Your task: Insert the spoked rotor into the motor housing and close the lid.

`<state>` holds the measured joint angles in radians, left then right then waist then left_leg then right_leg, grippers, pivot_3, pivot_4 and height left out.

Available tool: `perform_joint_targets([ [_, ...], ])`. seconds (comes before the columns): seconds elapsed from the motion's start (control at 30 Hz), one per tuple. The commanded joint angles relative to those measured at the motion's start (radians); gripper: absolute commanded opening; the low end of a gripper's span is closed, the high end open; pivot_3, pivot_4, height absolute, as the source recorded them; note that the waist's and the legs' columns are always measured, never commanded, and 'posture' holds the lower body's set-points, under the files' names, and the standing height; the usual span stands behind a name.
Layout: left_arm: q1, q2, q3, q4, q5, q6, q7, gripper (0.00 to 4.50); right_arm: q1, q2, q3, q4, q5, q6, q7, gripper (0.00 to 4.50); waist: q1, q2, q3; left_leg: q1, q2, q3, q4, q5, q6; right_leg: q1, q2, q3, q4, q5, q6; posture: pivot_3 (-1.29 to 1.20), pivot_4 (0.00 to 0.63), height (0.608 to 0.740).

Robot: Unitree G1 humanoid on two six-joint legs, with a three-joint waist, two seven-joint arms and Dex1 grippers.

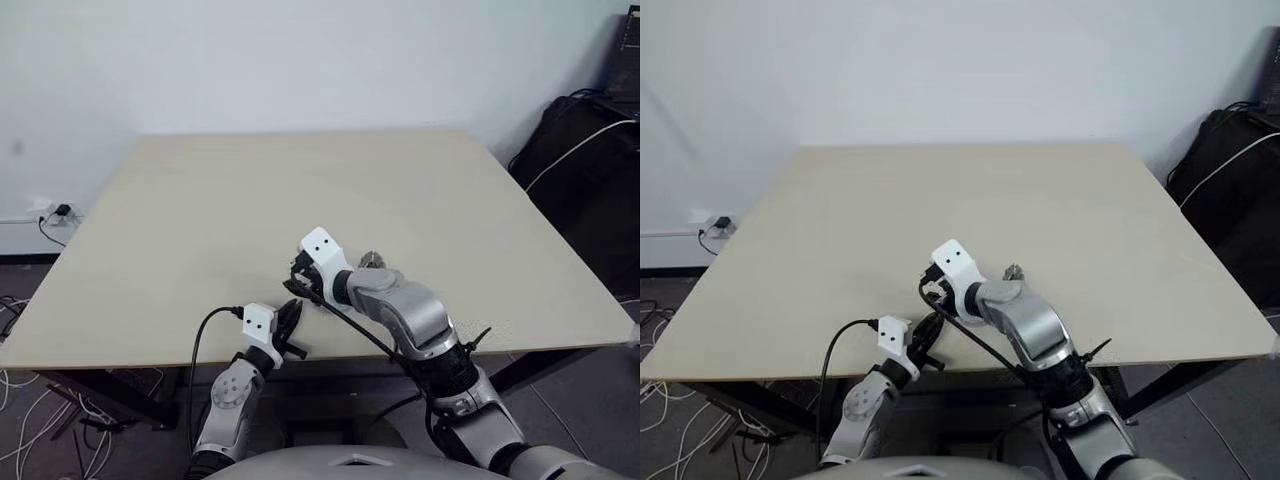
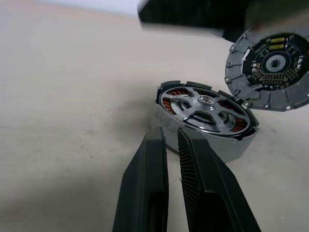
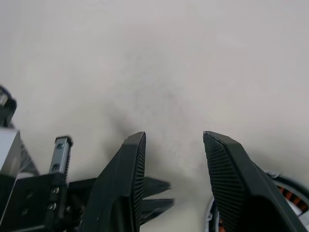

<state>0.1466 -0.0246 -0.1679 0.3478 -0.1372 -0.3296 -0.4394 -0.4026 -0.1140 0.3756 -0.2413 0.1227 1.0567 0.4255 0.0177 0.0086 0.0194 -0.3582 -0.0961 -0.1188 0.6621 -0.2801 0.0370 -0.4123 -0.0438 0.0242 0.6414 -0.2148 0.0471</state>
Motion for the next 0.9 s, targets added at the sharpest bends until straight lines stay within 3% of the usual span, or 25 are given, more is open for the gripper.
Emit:
perform_joint_targets([
  [0.03, -0.005, 0.005, -0.007, -0.046, -0.002, 0.002, -0.012, 0.50, 0.033, -0.003, -0.008, -0.092, -0.022, -0.174, -0.034, 2.03, 0.001, 0.000, 0.000, 0.000, 0.000, 0.000, 0.000, 0.000, 0.000, 0.000, 0.000, 0.000, 0.000, 0.000, 0.000, 0.00, 0.000, 0.740],
  [0.33, 0.001, 0.015, -0.012, -0.060, -0.001, 0.006, -0.021, 0.50, 0.252, 0.079, -0.085, -0.204, 0.025, -0.725, -0.066, 2.03, -0.001, 0.000, 0.001, 0.000, 0.001, -0.001, -0.001, 0.001, 0.001, 0.001, 0.001, -0.001, -0.001, 0.000, 0.000, 0.00, 0.000, 0.740],
  [0.57, 0.003, 0.009, 0.013, -0.066, 0.003, -0.013, 0.017, 0.50, 0.433, 0.142, -0.195, -0.230, 0.017, -0.931, -0.185, 2.03, 0.001, 0.001, 0.002, 0.001, 0.001, -0.001, 0.000, -0.001, -0.001, 0.002, 0.001, -0.001, -0.001, 0.000, 0.000, 0.00, 0.000, 0.740],
  [0.9, -0.020, 0.009, 0.025, -0.045, 0.005, -0.008, 0.042, 0.50, 0.486, 0.133, -0.426, -0.178, -0.021, -0.917, -0.385, 2.03, 0.005, 0.002, 0.002, 0.001, 0.001, 0.000, 0.000, -0.001, -0.001, 0.002, 0.001, 0.000, 0.000, -0.001, 0.000, 0.00, 0.000, 0.740],
])
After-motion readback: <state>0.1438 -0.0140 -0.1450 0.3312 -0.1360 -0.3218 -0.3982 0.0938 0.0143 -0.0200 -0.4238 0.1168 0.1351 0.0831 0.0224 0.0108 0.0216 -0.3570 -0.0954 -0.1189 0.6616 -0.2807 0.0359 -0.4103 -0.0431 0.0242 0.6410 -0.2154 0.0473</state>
